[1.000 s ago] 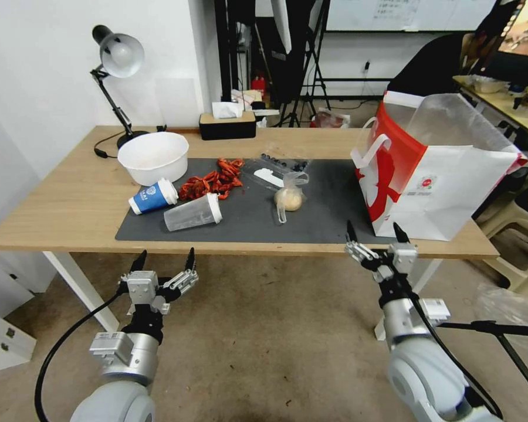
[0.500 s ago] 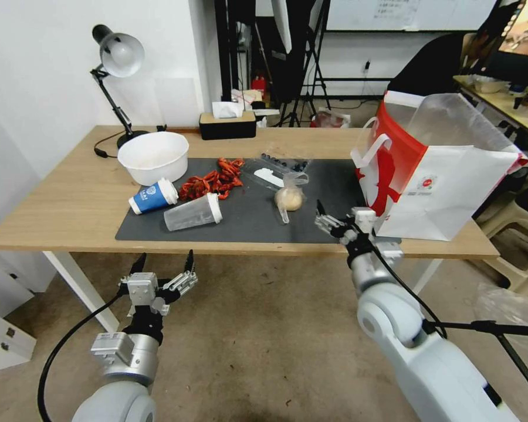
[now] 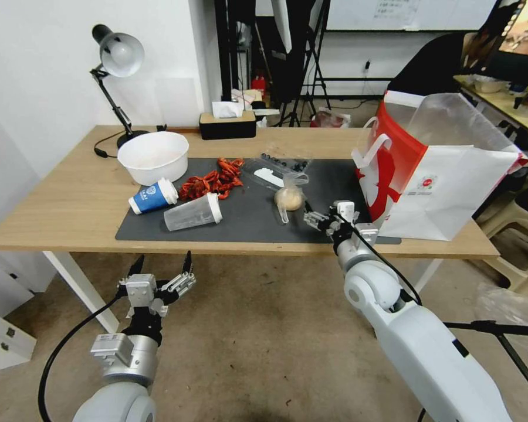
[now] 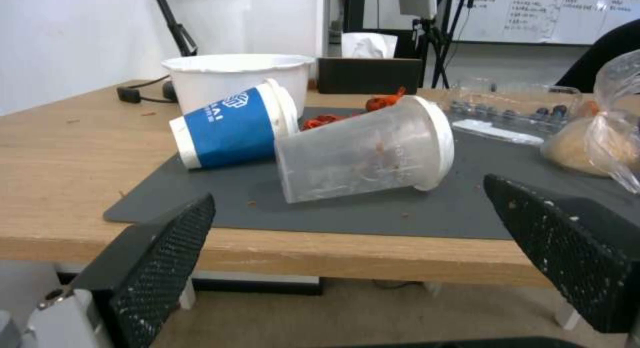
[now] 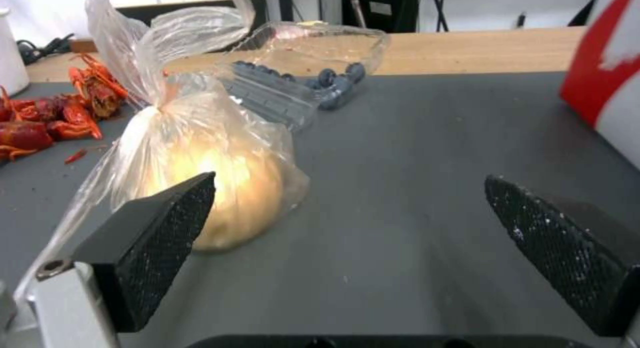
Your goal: Pick up the trash from the table and place it into the takeout bag.
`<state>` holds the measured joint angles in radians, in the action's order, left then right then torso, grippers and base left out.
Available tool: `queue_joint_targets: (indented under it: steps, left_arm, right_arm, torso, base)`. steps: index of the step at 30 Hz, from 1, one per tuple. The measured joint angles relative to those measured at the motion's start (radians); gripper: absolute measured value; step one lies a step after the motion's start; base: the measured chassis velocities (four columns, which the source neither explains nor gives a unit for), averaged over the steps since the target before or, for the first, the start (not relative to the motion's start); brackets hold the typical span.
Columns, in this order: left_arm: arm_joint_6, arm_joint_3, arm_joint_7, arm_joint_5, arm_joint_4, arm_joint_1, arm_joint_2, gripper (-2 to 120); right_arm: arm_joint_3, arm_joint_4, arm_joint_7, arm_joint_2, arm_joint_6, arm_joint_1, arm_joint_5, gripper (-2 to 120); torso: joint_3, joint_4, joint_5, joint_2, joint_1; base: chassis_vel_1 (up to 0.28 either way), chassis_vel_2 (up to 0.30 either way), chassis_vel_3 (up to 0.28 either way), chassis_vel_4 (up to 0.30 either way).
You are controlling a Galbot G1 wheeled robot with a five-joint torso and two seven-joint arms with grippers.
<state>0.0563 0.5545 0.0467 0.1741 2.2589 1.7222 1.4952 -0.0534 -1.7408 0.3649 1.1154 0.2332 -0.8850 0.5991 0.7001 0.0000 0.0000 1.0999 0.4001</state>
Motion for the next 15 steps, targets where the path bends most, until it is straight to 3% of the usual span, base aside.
queue_joint_targets:
  steps: [15]
  left_arm:
    - [-0.011,0.002,0.002,-0.001,-0.005,0.002,-0.005,100]
  right_arm:
    - [0.065,0.086,-0.113,0.001,0.019,0.106,0.073,100]
  torso:
    - [0.0,0.0,0.0,0.0,0.0]
  base:
    - [0.0,0.0,0.0,0.0]
